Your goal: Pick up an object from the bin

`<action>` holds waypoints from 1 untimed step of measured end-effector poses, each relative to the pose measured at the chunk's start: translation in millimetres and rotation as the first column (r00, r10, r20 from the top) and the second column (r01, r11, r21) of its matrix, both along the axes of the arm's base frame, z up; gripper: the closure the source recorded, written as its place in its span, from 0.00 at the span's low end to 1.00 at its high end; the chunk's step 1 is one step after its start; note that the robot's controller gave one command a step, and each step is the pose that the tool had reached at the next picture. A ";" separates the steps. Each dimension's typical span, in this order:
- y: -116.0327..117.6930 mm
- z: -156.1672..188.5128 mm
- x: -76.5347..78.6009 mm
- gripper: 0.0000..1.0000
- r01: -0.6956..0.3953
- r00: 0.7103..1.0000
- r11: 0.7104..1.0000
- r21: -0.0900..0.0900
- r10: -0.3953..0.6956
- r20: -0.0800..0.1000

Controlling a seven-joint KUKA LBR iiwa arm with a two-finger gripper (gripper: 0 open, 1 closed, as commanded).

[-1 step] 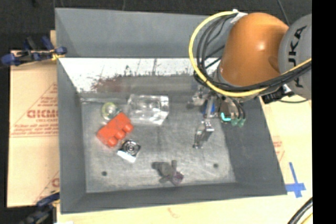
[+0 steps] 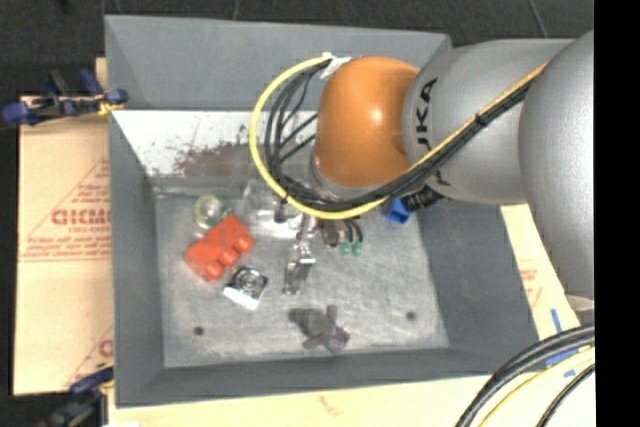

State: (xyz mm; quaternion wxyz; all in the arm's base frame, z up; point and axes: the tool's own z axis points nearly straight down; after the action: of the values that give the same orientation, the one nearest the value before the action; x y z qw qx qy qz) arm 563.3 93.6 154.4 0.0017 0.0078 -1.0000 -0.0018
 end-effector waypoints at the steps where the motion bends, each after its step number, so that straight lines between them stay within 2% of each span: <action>1: 28.3 -42.6 17.7 0.00 0.079 0.997 0.997 -0.003 -0.079 0.011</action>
Offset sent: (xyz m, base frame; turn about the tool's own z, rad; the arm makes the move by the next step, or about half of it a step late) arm 0.0277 0.0581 -0.0844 0.1136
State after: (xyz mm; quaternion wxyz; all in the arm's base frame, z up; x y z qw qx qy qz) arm 581.0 121.9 111.8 -0.0036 -0.0317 -0.9995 0.0000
